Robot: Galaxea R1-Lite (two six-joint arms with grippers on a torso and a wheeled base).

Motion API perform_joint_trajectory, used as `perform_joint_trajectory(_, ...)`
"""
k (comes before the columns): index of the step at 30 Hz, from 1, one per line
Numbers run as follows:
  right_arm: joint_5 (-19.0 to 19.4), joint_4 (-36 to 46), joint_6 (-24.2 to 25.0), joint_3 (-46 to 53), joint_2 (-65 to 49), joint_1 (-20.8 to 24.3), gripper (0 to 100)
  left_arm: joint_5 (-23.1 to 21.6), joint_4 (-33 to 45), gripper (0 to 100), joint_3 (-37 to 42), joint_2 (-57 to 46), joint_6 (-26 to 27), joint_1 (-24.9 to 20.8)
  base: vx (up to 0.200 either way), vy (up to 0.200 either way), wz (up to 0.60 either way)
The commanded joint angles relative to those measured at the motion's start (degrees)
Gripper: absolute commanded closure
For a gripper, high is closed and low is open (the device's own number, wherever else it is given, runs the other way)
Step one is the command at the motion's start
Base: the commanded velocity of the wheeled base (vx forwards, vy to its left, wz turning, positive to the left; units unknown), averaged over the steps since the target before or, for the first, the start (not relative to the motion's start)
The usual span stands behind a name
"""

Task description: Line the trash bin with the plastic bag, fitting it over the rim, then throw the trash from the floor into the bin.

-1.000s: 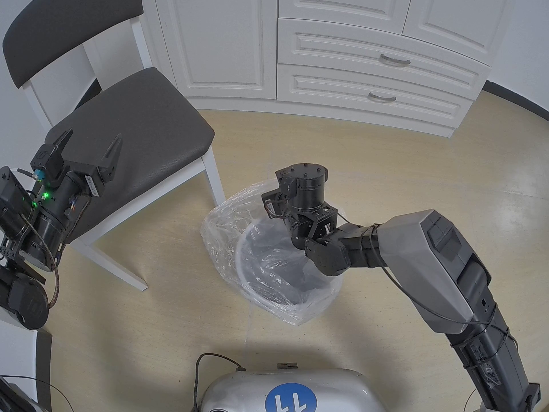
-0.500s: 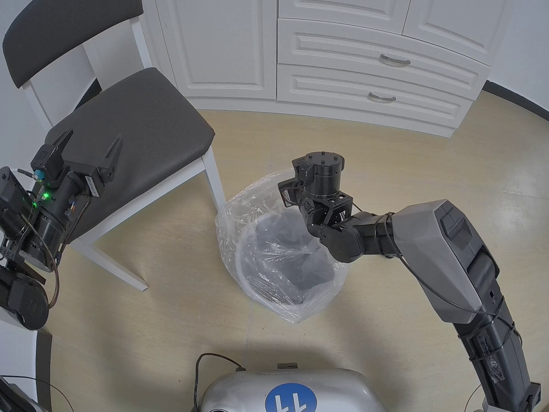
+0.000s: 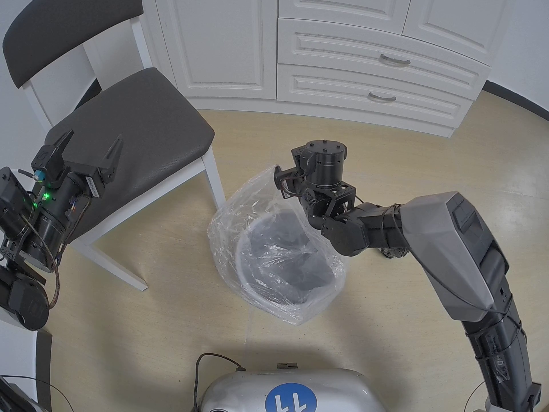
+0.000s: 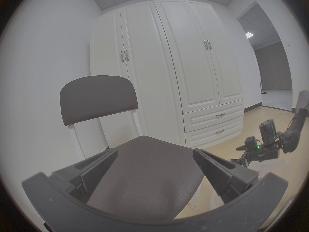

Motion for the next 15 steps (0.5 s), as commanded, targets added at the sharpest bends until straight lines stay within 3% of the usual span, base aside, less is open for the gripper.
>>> perform_joint_trajectory(1, 1.2, 5.6, -0.3, 13.7, -13.0, 2.6, 0, 0.0, 0.0, 0, 0.1, -0.3, -0.1, 0.0, 0.0, 0.0, 0.0)
perform_joint_trajectory(15, 1.4, 7.4, -1.1, 27.0, -25.1, 3.5, 0, -0.1, 0.0, 0, 0.4, -0.9, -0.1, 0.0, 0.0, 0.0, 0.0)
